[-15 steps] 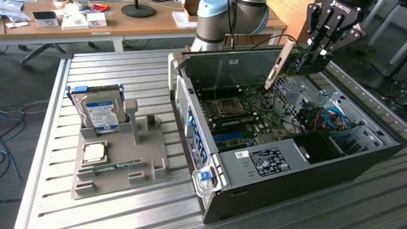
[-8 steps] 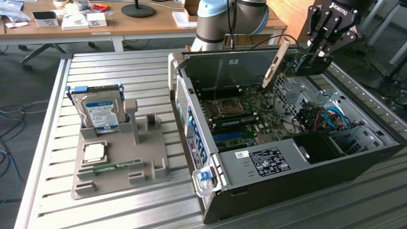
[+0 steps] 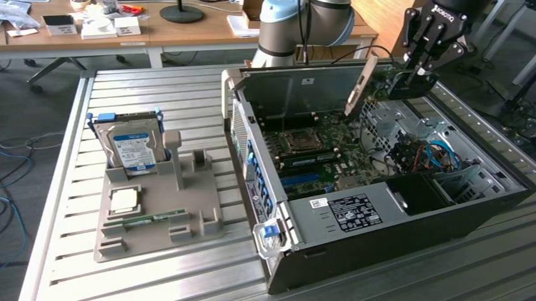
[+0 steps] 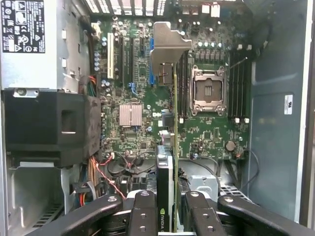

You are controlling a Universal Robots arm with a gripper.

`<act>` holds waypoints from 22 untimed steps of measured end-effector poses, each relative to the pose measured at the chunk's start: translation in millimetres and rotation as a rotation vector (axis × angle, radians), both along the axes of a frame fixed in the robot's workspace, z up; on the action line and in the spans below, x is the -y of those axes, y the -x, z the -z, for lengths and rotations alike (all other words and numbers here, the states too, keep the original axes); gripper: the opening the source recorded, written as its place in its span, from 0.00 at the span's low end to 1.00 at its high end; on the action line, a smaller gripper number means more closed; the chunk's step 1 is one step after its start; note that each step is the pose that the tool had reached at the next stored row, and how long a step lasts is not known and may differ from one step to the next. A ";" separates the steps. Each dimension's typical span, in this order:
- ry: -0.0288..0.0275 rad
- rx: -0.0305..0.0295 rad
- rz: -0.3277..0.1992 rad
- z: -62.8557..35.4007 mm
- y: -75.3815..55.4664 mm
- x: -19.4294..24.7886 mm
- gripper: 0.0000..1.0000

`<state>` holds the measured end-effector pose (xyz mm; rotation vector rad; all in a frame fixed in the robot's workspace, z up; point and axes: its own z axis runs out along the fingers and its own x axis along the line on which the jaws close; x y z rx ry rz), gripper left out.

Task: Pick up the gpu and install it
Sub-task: 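Insert the gpu into the slot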

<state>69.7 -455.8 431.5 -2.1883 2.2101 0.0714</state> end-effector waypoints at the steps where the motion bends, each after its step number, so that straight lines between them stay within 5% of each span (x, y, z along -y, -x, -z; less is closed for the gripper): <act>1: -0.0026 0.0053 0.001 0.3 1.0 0.0 0.27; 7: -0.0150 0.0317 0.005 1.5 7.1 0.0 0.27; 22: -0.0152 0.0319 0.006 1.6 7.9 0.0 0.27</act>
